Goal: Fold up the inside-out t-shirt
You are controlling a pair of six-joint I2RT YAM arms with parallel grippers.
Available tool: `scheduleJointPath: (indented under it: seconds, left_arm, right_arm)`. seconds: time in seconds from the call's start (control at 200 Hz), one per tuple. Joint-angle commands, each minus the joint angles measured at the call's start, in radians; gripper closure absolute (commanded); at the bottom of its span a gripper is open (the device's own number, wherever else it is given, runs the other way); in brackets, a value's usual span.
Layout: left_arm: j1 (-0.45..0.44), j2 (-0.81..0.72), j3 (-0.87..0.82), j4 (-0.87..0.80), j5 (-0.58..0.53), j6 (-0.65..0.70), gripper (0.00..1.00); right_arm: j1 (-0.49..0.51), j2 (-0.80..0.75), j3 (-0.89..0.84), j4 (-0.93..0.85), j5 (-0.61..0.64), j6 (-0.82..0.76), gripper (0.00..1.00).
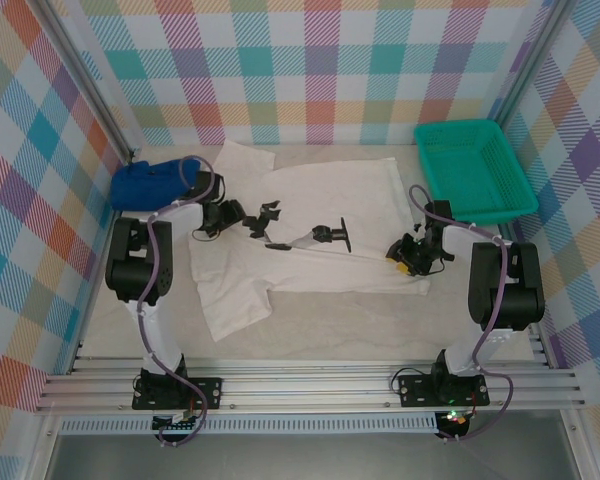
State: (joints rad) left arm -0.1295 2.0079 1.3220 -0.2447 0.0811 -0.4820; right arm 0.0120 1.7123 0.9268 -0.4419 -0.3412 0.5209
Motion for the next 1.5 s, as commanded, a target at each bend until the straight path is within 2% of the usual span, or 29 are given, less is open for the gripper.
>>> scheduleJointPath:
  seconds: [0.0, 0.18, 0.29, 0.475, 0.64, 0.845, 1.045, 1.12, 1.22, 1.37, 1.495]
  left_arm:
    - [-0.002, 0.074, 0.050, -0.108, -0.002, 0.021, 0.32]
    - [0.015, 0.106, 0.146, -0.158, -0.012, 0.046, 0.32]
    - [0.019, 0.051, 0.135, -0.152, 0.015, 0.043, 0.31]
    - [0.012, -0.180, -0.021, -0.064, 0.098, -0.015, 0.30]
    - [-0.008, -0.317, -0.125, -0.051, 0.122, -0.041, 0.29]
    - [-0.046, -0.449, -0.269, -0.042, 0.129, -0.060, 0.29]
    - [-0.061, -0.498, -0.320, -0.054, 0.137, -0.048, 0.29]
    - [-0.062, -0.509, -0.327, -0.069, 0.136, -0.041, 0.29]
    - [-0.062, -0.535, -0.345, -0.073, 0.131, -0.041, 0.29]
    - [-0.067, -0.574, -0.361, -0.086, 0.124, -0.036, 0.29]
    - [-0.068, -0.602, -0.372, -0.108, 0.101, -0.027, 0.29]
  right_arm:
    - [-0.012, 0.024, 0.034, 0.002, 0.032, 0.022, 0.63]
    - [-0.012, 0.061, 0.096, 0.000, 0.007, 0.008, 0.62]
    - [-0.012, 0.018, 0.114, -0.038, -0.003, -0.030, 0.60]
    - [-0.012, -0.176, 0.046, -0.169, 0.119, -0.091, 0.50]
    - [-0.030, -0.309, -0.038, -0.281, 0.249, -0.107, 0.47]
    - [-0.137, -0.336, -0.112, -0.285, 0.229, -0.107, 0.50]
    - [-0.145, -0.242, -0.118, -0.198, 0.130, -0.059, 0.55]
    - [-0.140, -0.242, -0.124, -0.196, 0.128, -0.057, 0.57]
    - [-0.133, -0.280, -0.131, -0.229, 0.185, -0.069, 0.56]
    - [-0.031, -0.372, -0.132, -0.268, 0.347, -0.076, 0.51]
    - [0.026, -0.364, -0.126, -0.301, 0.426, -0.063, 0.49]
